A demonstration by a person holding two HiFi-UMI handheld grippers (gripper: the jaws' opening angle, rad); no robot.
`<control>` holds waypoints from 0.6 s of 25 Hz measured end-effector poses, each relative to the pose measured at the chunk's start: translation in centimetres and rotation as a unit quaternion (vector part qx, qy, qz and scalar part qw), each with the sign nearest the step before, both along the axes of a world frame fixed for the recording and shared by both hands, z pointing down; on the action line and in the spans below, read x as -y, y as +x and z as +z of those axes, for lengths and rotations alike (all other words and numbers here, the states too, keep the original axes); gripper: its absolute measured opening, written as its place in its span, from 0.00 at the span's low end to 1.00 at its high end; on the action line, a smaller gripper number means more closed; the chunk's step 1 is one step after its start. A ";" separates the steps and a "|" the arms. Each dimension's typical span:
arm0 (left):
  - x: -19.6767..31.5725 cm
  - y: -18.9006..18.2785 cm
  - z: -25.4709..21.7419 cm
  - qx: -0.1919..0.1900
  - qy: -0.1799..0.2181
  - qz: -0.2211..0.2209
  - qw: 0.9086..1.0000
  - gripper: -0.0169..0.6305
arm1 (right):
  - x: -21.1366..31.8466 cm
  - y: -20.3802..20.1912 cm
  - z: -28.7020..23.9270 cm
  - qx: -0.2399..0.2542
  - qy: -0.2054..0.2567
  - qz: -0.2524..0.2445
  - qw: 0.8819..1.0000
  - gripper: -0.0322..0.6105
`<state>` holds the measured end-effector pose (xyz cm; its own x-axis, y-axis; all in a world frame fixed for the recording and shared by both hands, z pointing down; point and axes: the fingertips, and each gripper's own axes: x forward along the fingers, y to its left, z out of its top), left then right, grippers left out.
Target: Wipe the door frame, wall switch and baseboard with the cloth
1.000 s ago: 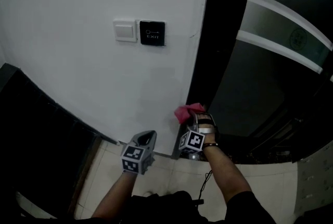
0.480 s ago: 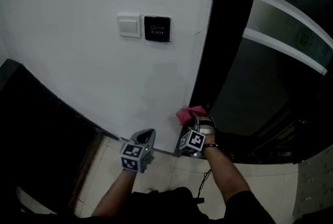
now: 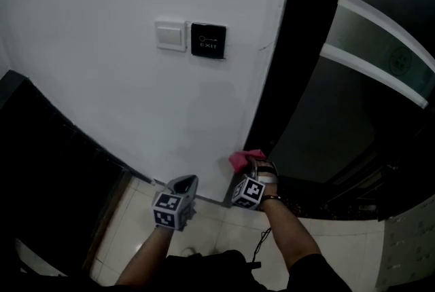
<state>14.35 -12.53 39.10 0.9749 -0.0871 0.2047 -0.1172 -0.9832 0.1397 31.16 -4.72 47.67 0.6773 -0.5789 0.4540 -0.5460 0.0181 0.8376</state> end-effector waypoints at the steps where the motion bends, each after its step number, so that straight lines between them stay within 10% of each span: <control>1: 0.1 -0.1 0.1 0.001 -0.001 -0.001 1.000 0.01 | 0.2 -0.2 0.0 0.005 0.003 -0.001 1.000 0.14; 15: 2.2 -1.5 1.3 0.012 -0.009 -0.018 1.000 0.01 | 0.3 -1.2 2.7 0.068 -0.033 0.007 0.997 0.14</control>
<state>12.88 -14.77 40.36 0.9660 -0.1187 0.2297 -0.1564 -0.9757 0.1535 29.97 -5.04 50.34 0.6145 -0.5352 0.5796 -0.6554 0.0626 0.7527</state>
